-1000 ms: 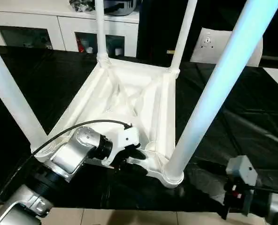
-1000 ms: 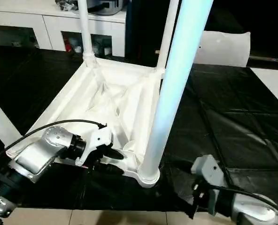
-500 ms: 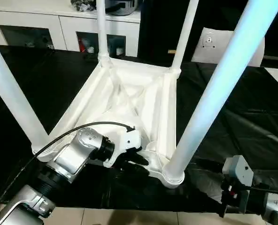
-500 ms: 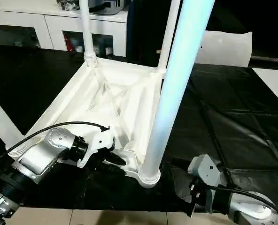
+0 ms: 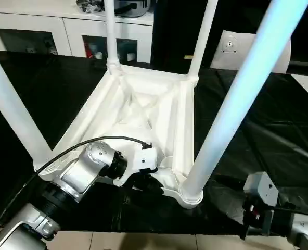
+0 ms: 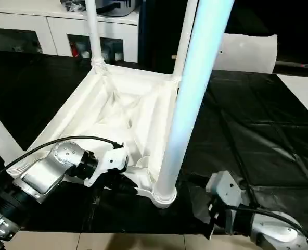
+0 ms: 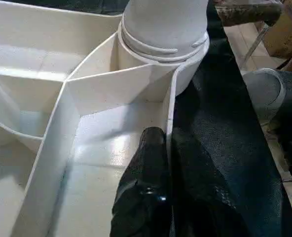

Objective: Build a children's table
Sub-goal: Rotate leg to tighten

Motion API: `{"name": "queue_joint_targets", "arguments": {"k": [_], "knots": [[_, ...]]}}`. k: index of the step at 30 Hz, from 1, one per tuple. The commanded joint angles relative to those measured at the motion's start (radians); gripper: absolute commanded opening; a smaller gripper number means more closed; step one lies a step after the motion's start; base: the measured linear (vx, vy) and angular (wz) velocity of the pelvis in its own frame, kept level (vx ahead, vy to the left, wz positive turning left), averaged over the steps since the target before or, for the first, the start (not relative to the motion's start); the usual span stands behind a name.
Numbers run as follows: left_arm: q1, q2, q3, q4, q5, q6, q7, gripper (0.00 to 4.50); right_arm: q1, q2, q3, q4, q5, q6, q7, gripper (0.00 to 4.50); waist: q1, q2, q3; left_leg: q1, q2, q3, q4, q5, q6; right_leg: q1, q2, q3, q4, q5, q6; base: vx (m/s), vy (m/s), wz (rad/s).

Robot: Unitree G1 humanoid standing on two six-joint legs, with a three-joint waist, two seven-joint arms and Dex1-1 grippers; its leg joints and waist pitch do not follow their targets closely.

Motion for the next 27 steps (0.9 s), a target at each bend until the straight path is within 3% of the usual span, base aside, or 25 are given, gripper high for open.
{"name": "queue_joint_targets", "arguments": {"k": [1,3,6,7,10,11,12,13,14,15,17,18,20,21,22,24,27], "knots": [[-0.004,0.007,0.046,0.033,0.011,0.045,0.076,0.08,-0.017,0.005,-0.009,0.010,0.005,0.002,-0.007,4.50,0.002,0.003,-0.033,-0.004,0.075,-0.022,-0.097,-0.132,0.054,0.026,-0.095,0.055,-0.083,-0.100,-0.259,0.000,0.000,0.00],[0.004,-0.016,0.107,0.052,-0.012,0.067,0.143,0.08,-0.029,0.012,-0.010,0.016,0.007,0.003,-0.014,4.50,0.001,0.004,-0.031,-0.005,0.075,-0.021,-0.096,-0.143,0.052,0.026,-0.095,0.055,-0.085,-0.113,-0.262,0.000,0.000,0.00],[0.024,-0.041,0.197,0.045,-0.053,0.135,0.232,0.08,-0.051,0.025,-0.005,0.023,0.008,0.006,-0.027,4.50,-0.008,-0.006,-0.032,-0.012,0.071,-0.023,-0.095,-0.129,0.056,0.030,-0.095,0.054,-0.085,-0.119,-0.258,0.000,0.000,0.00],[0.032,-0.040,0.203,0.036,-0.055,0.141,0.236,0.08,-0.057,0.028,-0.002,0.024,0.010,0.007,-0.028,4.50,-0.015,-0.007,-0.033,-0.017,0.068,-0.023,-0.093,-0.110,0.061,0.034,-0.096,0.054,-0.084,-0.110,-0.256,0.000,0.000,0.00],[0.046,-0.035,0.208,0.020,-0.056,0.147,0.239,0.08,-0.064,0.032,0.003,0.025,0.011,0.009,-0.029,4.50,-0.029,-0.006,-0.041,-0.018,0.064,-0.022,-0.085,-0.060,0.087,0.034,-0.092,0.055,-0.079,-0.041,-0.259,0.000,0.000,0.00],[0.058,-0.032,0.210,0.003,-0.059,0.151,0.238,0.08,-0.077,0.036,0.008,0.033,0.009,0.009,-0.031,4.50,-0.031,-0.005,-0.042,-0.019,0.064,-0.022,-0.083,-0.041,0.095,0.034,-0.091,0.055,-0.076,-0.012,-0.263,0.000,0.000,0.00],[0.068,-0.028,0.206,-0.011,-0.065,0.142,0.228,0.08,-0.094,0.040,0.014,0.046,0.004,0.009,-0.030,4.50,-0.033,-0.005,-0.047,-0.018,0.064,-0.020,-0.079,0.012,0.124,0.034,-0.089,0.054,-0.067,0.077,-0.278,0.000,0.000,0.00],[0.074,-0.021,0.198,-0.017,-0.064,0.123,0.213,0.08,-0.106,0.042,0.017,0.055,0.002,0.010,-0.030,4.50,-0.033,-0.005,-0.047,-0.018,0.064,-0.020,-0.079,0.012,0.124,0.034,-0.089,0.054,-0.067,0.077,-0.278,0.000,0.000,0.00],[0.088,-0.008,0.181,-0.032,-0.067,0.087,0.175,0.08,-0.134,0.048,0.026,0.076,-0.004,0.014,-0.030,4.50,-0.032,-0.004,-0.047,-0.018,0.065,-0.019,-0.077,0.044,0.154,0.032,-0.089,0.053,-0.063,0.129,-0.291,0.000,0.000,0.00],[0.092,-0.007,0.178,-0.036,-0.071,0.083,0.163,0.08,-0.142,0.049,0.029,0.082,-0.005,0.016,-0.029,4.50,-0.032,-0.003,-0.046,-0.016,0.065,-0.018,-0.077,0.046,0.159,0.030,-0.088,0.052,-0.062,0.135,-0.295,0.000,0.000,0.00],[0.096,0.007,0.158,-0.047,-0.063,0.074,0.130,0.08,-0.169,0.055,0.036,0.102,-0.011,0.015,-0.031,4.50,-0.025,0.000,-0.046,-0.009,0.069,-0.014,-0.076,0.051,0.167,0.027,-0.089,0.052,-0.060,0.141,-0.308,0.000,0.000,0.00],[0.097,0.018,0.143,-0.050,-0.055,0.055,0.107,0.08,-0.183,0.059,0.038,0.112,-0.008,0.018,-0.030,4.50,-0.019,-0.006,-0.045,-0.009,0.070,-0.013,-0.077,0.055,0.172,0.026,-0.088,0.052,-0.060,0.136,-0.307,0.000,0.000,0.00],[0.095,0.041,0.108,-0.036,-0.045,0.001,0.030,0.08,-0.241,0.069,0.053,0.146,0.020,0.021,0.010,4.50,-0.005,-0.002,-0.044,-0.002,0.072,-0.011,-0.078,0.041,0.158,0.024,-0.088,0.051,-0.058,0.107,-0.305,0.000,0.000,0.00],[0.091,0.042,0.102,-0.028,-0.045,-0.010,0.013,0.08,-0.258,0.070,0.058,0.156,0.032,0.019,0.031,4.50,-0.004,-0.010,-0.043,-0.001,0.073,-0.009,-0.079,0.036,0.158,0.023,-0.088,0.052,-0.060,0.102,-0.303,0.000,0.000,0.00],[0.089,0.043,0.100,-0.025,-0.046,-0.014,0.006,0.00,-0.268,0.071,0.062,0.162,0.040,0.018,0.045,4.22,0.002,-0.006,-0.043,-0.001,0.073,-0.008,-0.080,0.030,0.151,0.024,-0.090,0.051,-0.058,0.088,-0.304,0.000,0.000,0.00],[0.076,0.050,0.087,-0.001,-0.036,-0.050,-0.022,0.00,-0.296,0.067,0.080,0.187,0.059,0.016,0.100,4.15,0.010,-0.005,-0.042,0.004,0.073,-0.005,-0.080,0.022,0.143,0.020,-0.089,0.051,-0.058,0.082,-0.303,0.000,0.000,0.00],[0.045,0.063,0.063,0.050,-0.003,-0.118,-0.066,0.00,-0.343,0.058,0.113,0.234,0.077,0.018,0.187,3.79,0.018,-0.009,-0.044,0.002,0.072,-0.002,-0.080,0.022,0.133,0.022,-0.090,0.050,-0.057,0.081,-0.298,0.000,0.000,0.00]]}}
